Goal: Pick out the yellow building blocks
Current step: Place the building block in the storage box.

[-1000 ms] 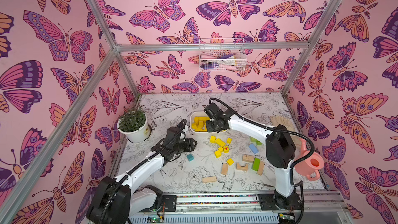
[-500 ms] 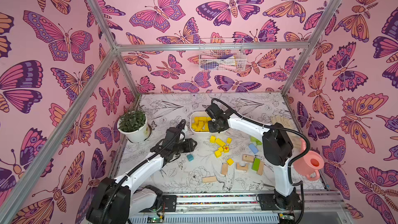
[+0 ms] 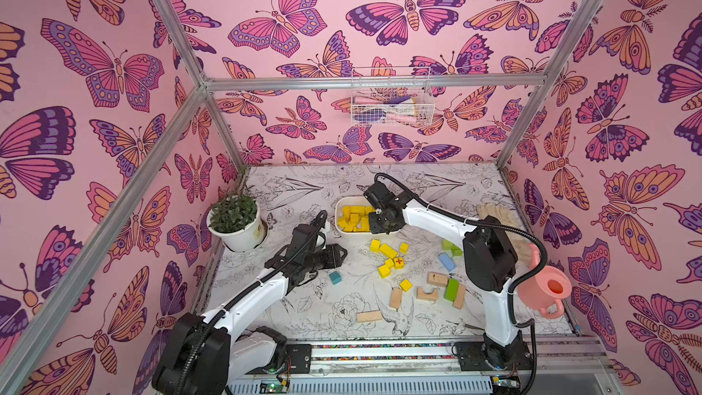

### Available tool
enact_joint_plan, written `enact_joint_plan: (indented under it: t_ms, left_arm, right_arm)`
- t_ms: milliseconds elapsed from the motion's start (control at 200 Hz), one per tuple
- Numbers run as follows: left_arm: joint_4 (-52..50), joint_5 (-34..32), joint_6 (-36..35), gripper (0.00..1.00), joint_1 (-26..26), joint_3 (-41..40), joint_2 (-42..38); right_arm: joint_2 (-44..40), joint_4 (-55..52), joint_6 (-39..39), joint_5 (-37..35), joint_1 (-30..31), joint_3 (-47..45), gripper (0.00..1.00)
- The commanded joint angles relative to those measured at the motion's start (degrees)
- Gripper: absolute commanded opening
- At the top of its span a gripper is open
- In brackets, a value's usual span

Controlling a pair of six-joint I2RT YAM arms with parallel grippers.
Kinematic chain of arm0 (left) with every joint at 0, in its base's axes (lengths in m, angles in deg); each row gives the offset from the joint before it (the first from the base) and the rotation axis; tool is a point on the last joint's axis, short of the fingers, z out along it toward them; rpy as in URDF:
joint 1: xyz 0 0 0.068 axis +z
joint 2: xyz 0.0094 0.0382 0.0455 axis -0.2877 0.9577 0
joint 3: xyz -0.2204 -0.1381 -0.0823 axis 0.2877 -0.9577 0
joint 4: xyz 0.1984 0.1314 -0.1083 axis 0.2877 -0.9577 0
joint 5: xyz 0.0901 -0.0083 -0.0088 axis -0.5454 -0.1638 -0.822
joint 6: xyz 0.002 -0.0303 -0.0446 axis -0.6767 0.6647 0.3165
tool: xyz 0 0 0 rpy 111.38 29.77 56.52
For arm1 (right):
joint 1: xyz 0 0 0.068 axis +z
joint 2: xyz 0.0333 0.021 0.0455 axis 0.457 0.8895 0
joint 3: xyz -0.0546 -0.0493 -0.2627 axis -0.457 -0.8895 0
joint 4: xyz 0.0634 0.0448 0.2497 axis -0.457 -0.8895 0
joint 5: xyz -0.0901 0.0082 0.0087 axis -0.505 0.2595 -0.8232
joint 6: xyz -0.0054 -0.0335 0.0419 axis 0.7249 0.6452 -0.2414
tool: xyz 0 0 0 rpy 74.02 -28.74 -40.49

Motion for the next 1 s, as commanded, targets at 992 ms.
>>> enact_joint_plan:
  t_ms: [992]
  left_arm:
    - [0.7,0.4,0.5,0.47,0.5,0.0,1.5]
  right_arm:
    - [-30.5,4.2,-1.9,-4.3,-0.3,-29.8,0.47]
